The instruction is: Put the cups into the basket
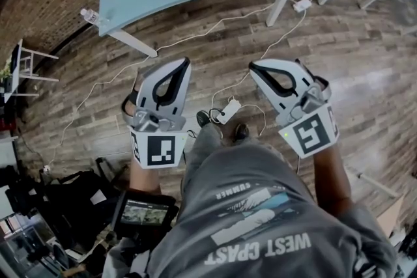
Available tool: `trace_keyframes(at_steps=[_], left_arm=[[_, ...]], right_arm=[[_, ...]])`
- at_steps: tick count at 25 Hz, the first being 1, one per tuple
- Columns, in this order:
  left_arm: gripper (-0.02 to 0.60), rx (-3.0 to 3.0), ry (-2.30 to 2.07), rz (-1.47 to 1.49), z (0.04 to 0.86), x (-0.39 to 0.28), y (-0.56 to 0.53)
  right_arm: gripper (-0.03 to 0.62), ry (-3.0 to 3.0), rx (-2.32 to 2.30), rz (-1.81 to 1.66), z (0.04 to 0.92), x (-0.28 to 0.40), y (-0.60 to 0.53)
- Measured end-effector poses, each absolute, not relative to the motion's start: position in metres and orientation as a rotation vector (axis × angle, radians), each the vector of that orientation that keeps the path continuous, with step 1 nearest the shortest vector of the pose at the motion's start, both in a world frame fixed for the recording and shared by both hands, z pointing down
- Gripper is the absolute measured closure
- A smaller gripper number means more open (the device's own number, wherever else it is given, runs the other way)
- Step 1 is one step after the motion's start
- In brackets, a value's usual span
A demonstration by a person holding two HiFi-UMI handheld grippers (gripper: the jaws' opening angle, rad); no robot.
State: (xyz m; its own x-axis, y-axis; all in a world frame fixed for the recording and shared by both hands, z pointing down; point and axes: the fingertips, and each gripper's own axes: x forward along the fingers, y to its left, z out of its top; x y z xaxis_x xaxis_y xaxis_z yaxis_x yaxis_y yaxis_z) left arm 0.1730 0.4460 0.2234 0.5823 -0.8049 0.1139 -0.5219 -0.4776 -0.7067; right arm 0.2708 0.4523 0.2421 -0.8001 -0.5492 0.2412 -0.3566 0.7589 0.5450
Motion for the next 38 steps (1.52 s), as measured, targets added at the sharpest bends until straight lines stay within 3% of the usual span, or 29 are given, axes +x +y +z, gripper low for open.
trace_keyframes(at_steps=[21,28,38], left_arm=[[0.580,-2.268,0.902,-0.409,0.217,0.081,0.358],[0.580,-2.267,0.898,-0.415,0.218,0.079,0.354],[0.580,-2.234,0.919,-0.465,0.211,0.128,0.317]], right_arm=[[0.582,-2.379,0.900,-0.643,0.226,0.189,0.380],[0.582,-2.374,0.914,-0.660,0.222,0.190,0.374],[0.582,-2.429,0.866,-0.681,0.219,0.232,0.336]])
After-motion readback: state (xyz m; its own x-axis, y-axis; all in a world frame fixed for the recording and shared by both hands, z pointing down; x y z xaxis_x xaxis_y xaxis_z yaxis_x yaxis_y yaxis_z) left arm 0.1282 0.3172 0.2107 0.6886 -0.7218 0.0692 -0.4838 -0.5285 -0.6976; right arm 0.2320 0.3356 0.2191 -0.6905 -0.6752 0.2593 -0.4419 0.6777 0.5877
